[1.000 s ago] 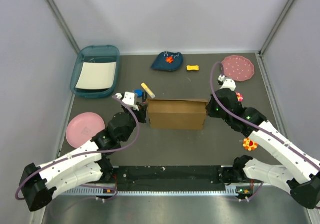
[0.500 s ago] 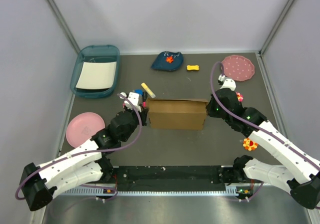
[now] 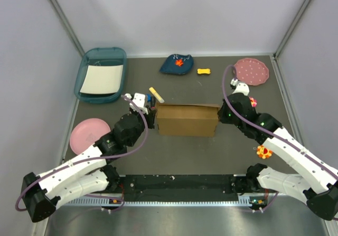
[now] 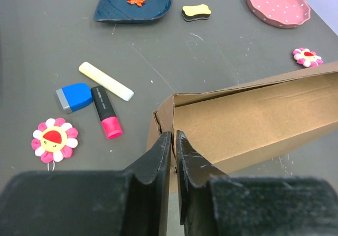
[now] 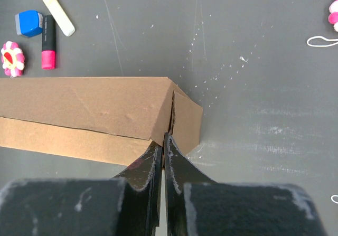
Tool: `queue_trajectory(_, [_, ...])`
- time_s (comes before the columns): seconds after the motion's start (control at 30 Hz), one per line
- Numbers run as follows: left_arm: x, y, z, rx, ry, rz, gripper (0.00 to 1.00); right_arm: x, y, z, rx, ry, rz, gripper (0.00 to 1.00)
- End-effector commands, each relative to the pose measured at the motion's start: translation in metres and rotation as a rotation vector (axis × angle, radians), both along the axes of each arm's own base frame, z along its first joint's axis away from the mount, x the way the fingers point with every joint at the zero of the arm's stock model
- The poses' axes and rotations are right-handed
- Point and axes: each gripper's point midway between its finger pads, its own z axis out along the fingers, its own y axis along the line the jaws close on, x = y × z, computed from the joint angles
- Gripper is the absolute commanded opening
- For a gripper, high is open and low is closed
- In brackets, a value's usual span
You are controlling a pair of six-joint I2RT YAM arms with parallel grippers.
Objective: Fold the paper box
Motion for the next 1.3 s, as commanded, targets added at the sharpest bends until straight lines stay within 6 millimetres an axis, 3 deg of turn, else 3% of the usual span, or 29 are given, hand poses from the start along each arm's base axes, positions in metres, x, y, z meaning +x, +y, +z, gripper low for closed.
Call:
queue_trajectory(0.0, [0.005, -0.004, 0.018, -0.015, -0.035, -0.003, 0.11, -0.012, 0.001, -0.014, -0.032, 0.064, 0.033, 0.00])
queue_trajectory(0.37, [-0.001, -0.008, -0.005, 0.001, 0.013, -0.035, 0.14, -0.011, 0.002, -0.013, -0.033, 0.061, 0.035, 0.00])
queue_trajectory(0.53, [-0.001, -0.008, -0.009, 0.015, 0.017, -0.036, 0.01, -0.012, 0.002, -0.014, -0.034, 0.066, 0.035, 0.00])
queue_trajectory(0.83, [0.000, -0.004, -0.022, 0.062, 0.016, -0.034, 0.00, -0.012, 0.002, -0.016, -0.034, 0.068, 0.036, 0.00])
queue_trajectory(1.27, [0.000, 0.016, -0.073, 0.212, 0.077, 0.028, 0.00, -0.014, 0.001, -0.020, -0.039, 0.076, 0.033, 0.00])
